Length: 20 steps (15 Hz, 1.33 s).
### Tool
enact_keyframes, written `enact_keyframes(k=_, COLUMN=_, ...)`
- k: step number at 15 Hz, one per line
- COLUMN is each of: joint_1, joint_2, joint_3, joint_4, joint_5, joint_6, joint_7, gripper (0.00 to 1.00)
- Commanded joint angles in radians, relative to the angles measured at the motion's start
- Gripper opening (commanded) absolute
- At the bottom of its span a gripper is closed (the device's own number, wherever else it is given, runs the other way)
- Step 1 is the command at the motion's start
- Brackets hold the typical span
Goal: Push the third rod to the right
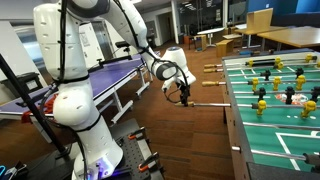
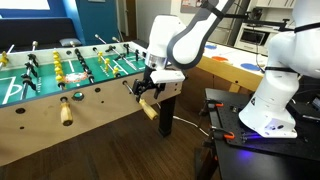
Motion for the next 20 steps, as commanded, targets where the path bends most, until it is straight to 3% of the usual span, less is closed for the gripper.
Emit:
enact_keyframes(k=1, joint_1=0.038, joint_2=0.041, joint_3=-0.017, joint_4=0.062, joint_5=0.039, joint_6=-0.038, joint_7=-0.018, gripper=1.0)
enact_keyframes(k=11, joint_1=0.132, joint_2=0.117, joint_3=-0.094, joint_4=0.151, joint_5=-0.031, joint_6=-0.14, joint_7=0.049, gripper=1.0)
enact_keyframes(k=12, joint_1=0.141, joint_2=0.121, joint_3=-0.105, joint_4=0.158, joint_5=-0.044, joint_6=-0.148, joint_7=0.059, gripper=0.75)
enact_keyframes(k=13, joint_1=0.148, joint_2=0.125, joint_3=-0.112, joint_4=0.164, joint_5=-0.053, joint_6=-0.161, joint_7=0.063, gripper=0.74)
enact_keyframes(k=20, joint_1=0.163, joint_2=0.142, joint_3=-0.136, joint_4=0.195, joint_5=-0.103, joint_6=-0.226, joint_7=0.08, gripper=0.19)
